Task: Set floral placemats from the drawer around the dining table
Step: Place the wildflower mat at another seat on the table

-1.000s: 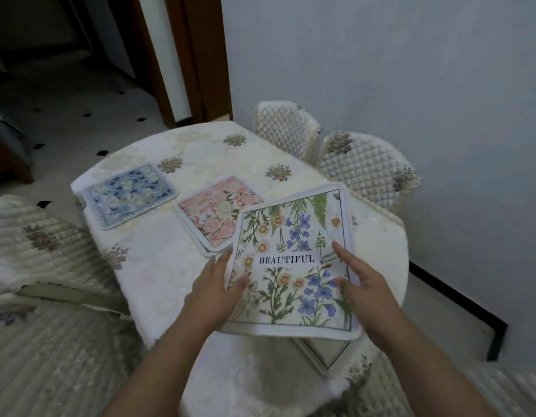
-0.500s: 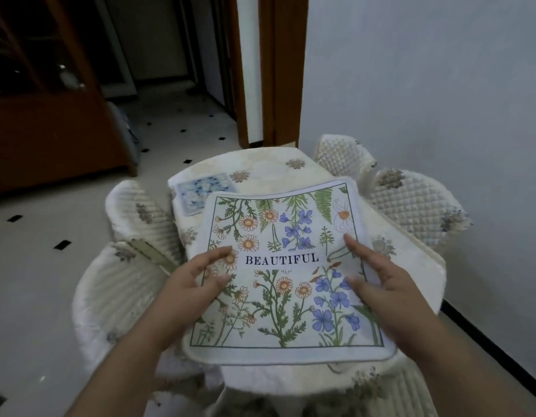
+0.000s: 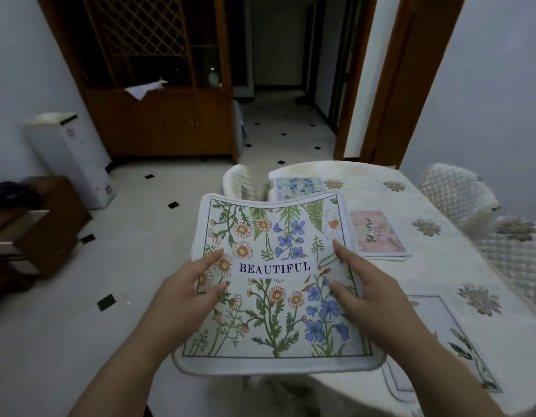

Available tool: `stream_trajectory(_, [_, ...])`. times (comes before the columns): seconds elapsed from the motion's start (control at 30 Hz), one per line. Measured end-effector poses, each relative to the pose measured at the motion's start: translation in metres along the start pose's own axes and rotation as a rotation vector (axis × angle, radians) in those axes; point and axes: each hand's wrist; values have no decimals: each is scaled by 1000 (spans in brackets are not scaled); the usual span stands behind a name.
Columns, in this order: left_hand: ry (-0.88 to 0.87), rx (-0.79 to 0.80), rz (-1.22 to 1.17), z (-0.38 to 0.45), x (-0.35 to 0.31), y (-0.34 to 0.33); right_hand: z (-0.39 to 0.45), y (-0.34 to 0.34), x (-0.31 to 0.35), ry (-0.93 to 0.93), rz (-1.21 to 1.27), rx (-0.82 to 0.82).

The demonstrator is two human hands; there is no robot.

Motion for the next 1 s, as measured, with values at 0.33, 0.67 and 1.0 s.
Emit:
stream_trajectory(0.33, [91, -138, 70, -22, 87, 112, 22, -128, 67, 85, -29, 150])
stream_trajectory(0.67, [136, -183, 86, -2, 196, 239, 53, -281, 137, 101, -14, 200])
stream_trajectory(1.0, [125, -188, 110, 35, 252, 305, 88, -365, 168, 116, -51, 196])
Point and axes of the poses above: each hand's wrist, its own z-axis towards the middle knuckle, its own y-axis out of the back of the hand, x = y × z, and after that the axes turned 13 degrees about z, right-handed
